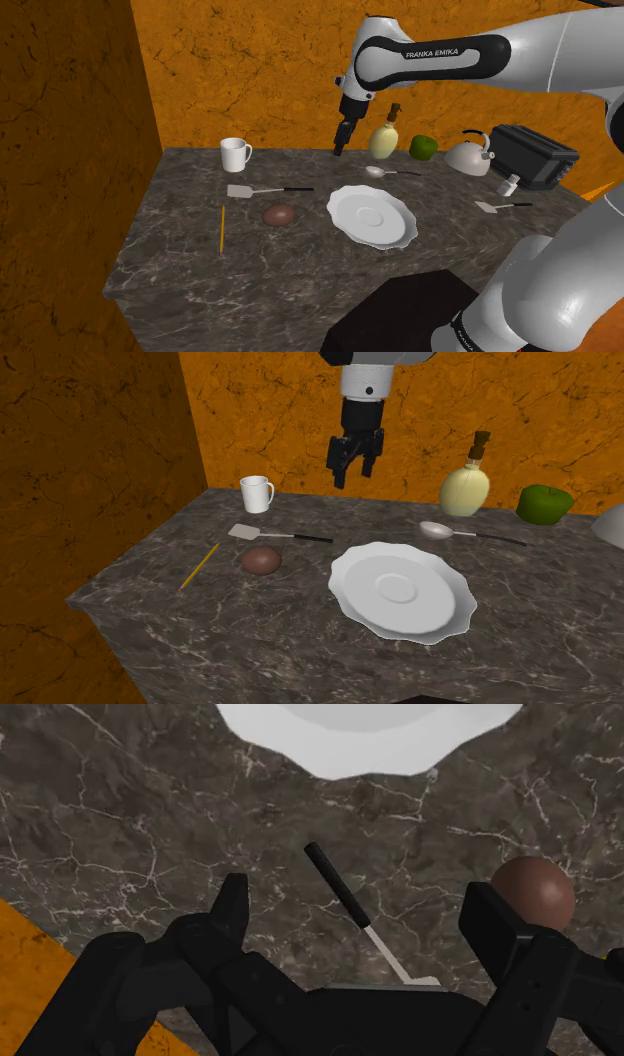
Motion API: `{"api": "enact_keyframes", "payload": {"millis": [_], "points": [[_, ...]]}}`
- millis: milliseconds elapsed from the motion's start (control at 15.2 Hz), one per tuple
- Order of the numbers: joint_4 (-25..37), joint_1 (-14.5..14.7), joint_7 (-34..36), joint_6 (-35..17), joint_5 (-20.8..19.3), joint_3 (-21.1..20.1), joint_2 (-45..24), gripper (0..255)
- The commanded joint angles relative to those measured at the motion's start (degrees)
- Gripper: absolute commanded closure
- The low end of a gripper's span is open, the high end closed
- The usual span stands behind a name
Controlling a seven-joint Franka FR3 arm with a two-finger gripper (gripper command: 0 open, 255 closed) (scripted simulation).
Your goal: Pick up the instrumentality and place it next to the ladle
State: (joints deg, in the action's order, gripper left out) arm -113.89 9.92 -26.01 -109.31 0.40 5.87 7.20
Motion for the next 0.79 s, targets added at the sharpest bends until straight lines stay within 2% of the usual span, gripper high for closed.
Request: {"api": "enact_keyframes", "payload": {"millis": [0,726], "points": [[2.7,0.8,-2.8,-1.0,0.1,-0.4,-4.3,0],[19.3,4.2,-15.4,-2.7,-1.7,-4.5,-25.7,0]]}}
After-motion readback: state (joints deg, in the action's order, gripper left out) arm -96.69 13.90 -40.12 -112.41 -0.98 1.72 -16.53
